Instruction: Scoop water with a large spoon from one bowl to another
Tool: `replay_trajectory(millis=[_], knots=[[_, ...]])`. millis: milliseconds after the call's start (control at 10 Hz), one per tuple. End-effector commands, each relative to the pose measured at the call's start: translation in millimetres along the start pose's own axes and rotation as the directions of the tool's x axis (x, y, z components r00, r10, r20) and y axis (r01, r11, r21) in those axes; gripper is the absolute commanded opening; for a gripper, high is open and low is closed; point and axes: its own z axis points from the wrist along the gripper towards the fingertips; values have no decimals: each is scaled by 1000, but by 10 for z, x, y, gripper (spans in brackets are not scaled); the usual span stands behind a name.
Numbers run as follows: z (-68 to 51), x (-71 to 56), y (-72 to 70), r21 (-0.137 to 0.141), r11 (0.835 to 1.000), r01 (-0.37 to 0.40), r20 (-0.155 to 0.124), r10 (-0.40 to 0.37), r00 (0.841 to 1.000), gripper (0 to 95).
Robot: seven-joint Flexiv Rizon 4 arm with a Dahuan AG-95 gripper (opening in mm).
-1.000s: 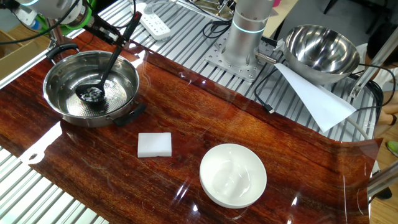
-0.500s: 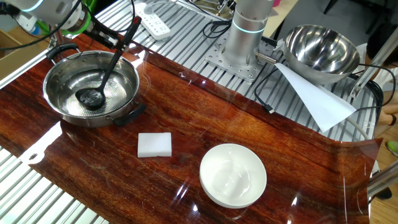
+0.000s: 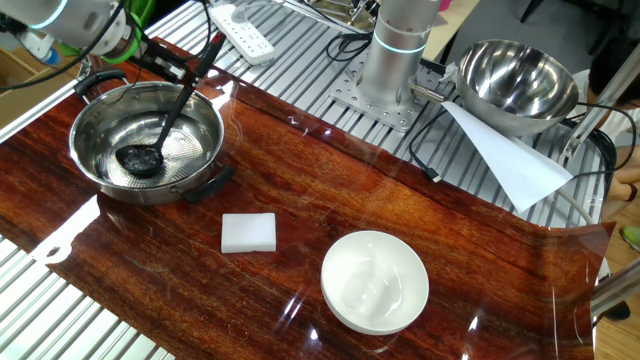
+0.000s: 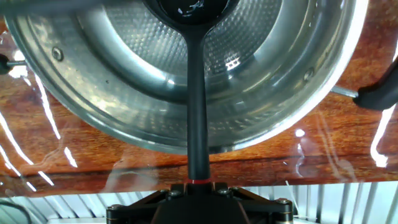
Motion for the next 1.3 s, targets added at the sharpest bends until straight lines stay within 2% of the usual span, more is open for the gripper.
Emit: replay_trajectory(millis=[100,200,400,600,1100,1300], knots=[[36,25,7,38,998,45,112,-49,992,0],[37,22,9,61,997,48,132,-56,990,0],[44,22,11,59,997,49,159,-58,986,0],[41,74,-9,86,995,58,199,-74,977,0],[7,201,-55,97,991,88,240,-109,965,0],[-9,243,-35,98,991,88,248,-110,962,0]])
